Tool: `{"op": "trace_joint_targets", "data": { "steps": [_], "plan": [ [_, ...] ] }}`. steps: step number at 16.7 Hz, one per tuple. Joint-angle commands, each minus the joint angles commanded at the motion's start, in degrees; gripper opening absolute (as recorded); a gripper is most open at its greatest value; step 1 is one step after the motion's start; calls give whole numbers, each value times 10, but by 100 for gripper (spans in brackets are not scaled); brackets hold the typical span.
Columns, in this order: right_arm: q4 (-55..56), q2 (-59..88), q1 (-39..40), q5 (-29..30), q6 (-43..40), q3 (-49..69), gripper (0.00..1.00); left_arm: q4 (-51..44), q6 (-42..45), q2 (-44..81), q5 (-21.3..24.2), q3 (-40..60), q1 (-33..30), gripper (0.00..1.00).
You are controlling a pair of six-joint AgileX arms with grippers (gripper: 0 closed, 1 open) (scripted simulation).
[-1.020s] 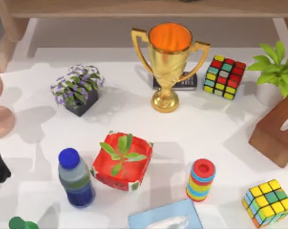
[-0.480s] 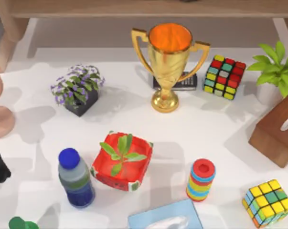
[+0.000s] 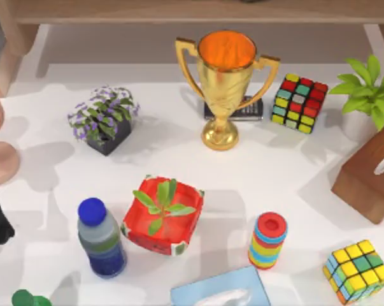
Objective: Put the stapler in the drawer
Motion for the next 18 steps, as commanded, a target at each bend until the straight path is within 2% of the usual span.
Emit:
{"op": "trace_joint_targets", "data": {
  "steps": [6,15,18],
  "plan": [
    [0,0,0,0,0,0,2,0,0,0,0,0,0,100],
    [-1,1,-1,0,1,0,0,0,0,0,0,0,0,100],
    [-22,14,17,17,0,20,0,0,0,0,0,0,0,100]
  ]
}}
